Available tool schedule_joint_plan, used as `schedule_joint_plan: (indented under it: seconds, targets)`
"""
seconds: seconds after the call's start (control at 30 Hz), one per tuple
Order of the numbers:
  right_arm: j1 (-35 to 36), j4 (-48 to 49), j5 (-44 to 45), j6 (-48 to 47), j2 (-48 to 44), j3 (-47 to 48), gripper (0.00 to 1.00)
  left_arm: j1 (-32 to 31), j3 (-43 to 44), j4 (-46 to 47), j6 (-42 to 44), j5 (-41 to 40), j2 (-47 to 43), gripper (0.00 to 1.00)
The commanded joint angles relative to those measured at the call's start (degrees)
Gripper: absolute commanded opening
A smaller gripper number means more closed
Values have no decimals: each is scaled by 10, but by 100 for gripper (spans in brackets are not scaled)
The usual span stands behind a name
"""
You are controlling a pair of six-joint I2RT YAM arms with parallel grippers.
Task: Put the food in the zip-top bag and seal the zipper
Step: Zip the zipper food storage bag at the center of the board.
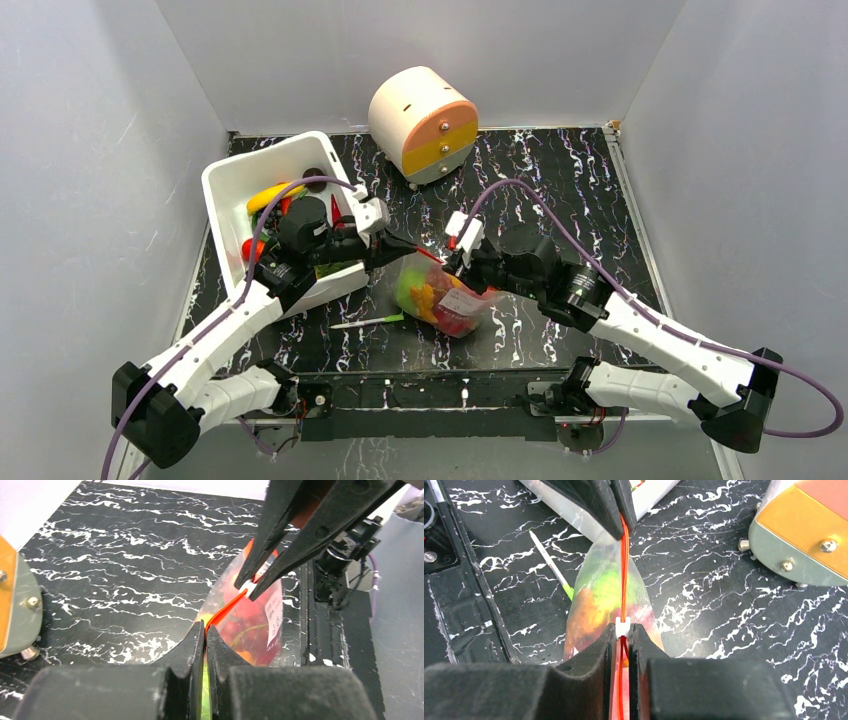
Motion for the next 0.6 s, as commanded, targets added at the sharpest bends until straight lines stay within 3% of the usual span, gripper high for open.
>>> schedule_joint_plan:
  seconds: [0.0,0.1,0.57]
  targets:
    - [-1,-59,39,14,-17,43,0,7,44,10,17,-97,-9,0]
    - [-1,-79,49,21,-21,51,0,8,48,7,21,-156,-7,0]
    - [-1,-162,82,66,-49,86,0,56,112,2,-20,-274,42,0]
